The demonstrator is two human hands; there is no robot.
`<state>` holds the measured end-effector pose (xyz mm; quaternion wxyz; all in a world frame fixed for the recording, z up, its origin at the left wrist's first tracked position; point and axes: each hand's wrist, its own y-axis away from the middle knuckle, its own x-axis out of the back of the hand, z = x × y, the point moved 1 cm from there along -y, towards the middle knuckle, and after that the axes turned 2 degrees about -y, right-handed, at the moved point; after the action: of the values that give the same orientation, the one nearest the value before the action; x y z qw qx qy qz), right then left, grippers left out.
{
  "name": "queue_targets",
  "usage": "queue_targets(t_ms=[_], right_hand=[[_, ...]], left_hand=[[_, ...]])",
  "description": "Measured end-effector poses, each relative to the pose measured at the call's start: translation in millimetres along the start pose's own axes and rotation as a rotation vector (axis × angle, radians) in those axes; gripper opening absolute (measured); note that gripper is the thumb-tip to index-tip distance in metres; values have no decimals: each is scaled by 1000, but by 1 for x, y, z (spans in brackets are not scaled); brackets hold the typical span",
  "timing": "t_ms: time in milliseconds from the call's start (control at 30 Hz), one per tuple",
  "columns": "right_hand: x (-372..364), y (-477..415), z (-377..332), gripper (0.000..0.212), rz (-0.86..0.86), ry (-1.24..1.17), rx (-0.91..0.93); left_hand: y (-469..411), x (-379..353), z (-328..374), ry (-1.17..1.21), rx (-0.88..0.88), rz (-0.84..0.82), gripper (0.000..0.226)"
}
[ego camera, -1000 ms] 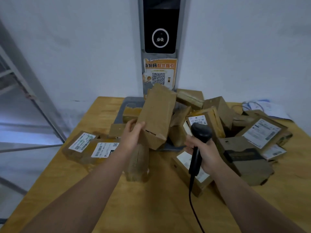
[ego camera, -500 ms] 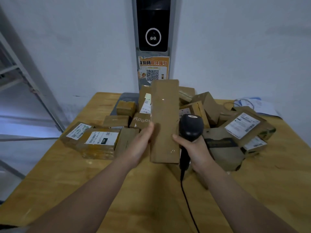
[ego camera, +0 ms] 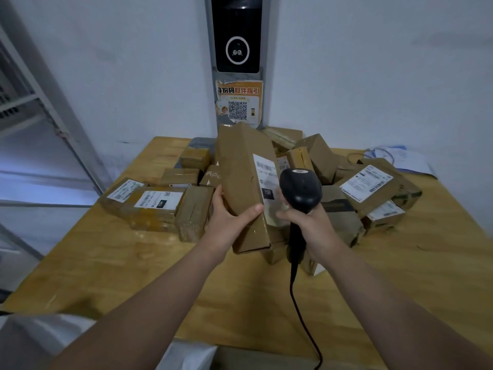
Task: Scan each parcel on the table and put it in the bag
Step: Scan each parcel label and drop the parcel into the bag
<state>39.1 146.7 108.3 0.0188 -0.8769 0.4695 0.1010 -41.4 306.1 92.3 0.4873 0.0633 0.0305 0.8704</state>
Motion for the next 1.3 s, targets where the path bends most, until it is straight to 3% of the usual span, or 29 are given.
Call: queue_targets(t_ms=[100,233,333,467,633,800,933,1100,1300], right_hand=[[6,5,7,43,90,-17,-32],[17,12,17,36,190,-32,-24],[19,14,18,45,212,102,3],[14,17,12,51,172,182,40],[13,20,-3,22,77,301,-106],[5,29,-5,29,-74,350,-143],[-4,33,2,25,-9,378,-74],[-9,33,6,26,0,388,-101],[-10,35,6,26,14,411,-129]], left_hand=[[1,-9,-3,-67,11,-38,116],[-6,-2,-2,-149,113,-178,75],[-6,1,-8,-225,213,-270,83],[-8,5,-26,-138,299,-193,74],[-14,17,-43,-47,227,-64,55],[-25,32,-54,-109,204,-12,71],[-30,33,-62,-112,199,6,83],[-32,29,-65,-128,160,7,72],[-40,29,-72,-119,171,17,78]])
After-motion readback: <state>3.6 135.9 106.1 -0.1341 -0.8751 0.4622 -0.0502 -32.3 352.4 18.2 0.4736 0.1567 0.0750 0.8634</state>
